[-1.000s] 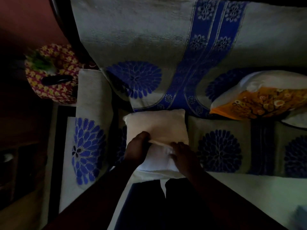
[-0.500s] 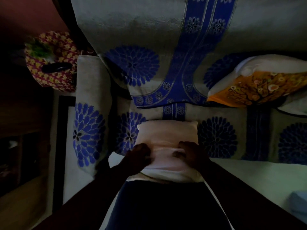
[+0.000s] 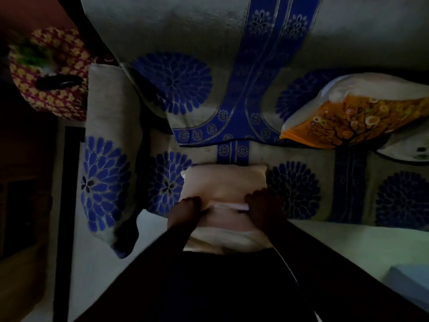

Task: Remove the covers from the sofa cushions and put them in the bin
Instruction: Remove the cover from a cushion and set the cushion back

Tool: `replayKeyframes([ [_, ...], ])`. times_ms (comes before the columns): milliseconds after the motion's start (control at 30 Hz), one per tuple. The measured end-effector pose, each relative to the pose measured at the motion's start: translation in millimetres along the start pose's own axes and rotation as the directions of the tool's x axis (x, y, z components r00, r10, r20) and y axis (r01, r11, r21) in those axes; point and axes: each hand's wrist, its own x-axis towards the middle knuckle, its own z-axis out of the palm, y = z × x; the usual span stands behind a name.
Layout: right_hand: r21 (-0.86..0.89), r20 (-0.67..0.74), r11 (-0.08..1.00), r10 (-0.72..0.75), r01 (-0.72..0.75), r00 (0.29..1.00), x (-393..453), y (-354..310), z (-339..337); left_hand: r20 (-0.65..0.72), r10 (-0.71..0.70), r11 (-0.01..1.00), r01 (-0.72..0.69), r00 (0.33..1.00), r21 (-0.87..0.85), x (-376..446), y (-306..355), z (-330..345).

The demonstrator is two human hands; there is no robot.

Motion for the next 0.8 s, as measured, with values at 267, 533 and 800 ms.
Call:
replayKeyframes([
  [267,0.246,-0.182,0.857,-0.419,0.453,0.89,-40.2,-8.6,-7.2,-0.258,0.393,0.836,-0.46,0.882,-0.298,-55.0,-60.5,14.6],
  [533,0.476,-0.047,0.794,-0.405,0.377,0.913,-34.2,19.7,-24.2,-0.128,0.453,0.836,-0.47,0.882,-0.283,-55.9,-76.9,-0.7],
  [800,0.609,0.027,0.769,-0.264,0.193,0.964,-12.2,20.2,-31.7,-0.016,0.292,0.898,-0.28,0.956,-0.34,-52.6,-65.3,11.3],
])
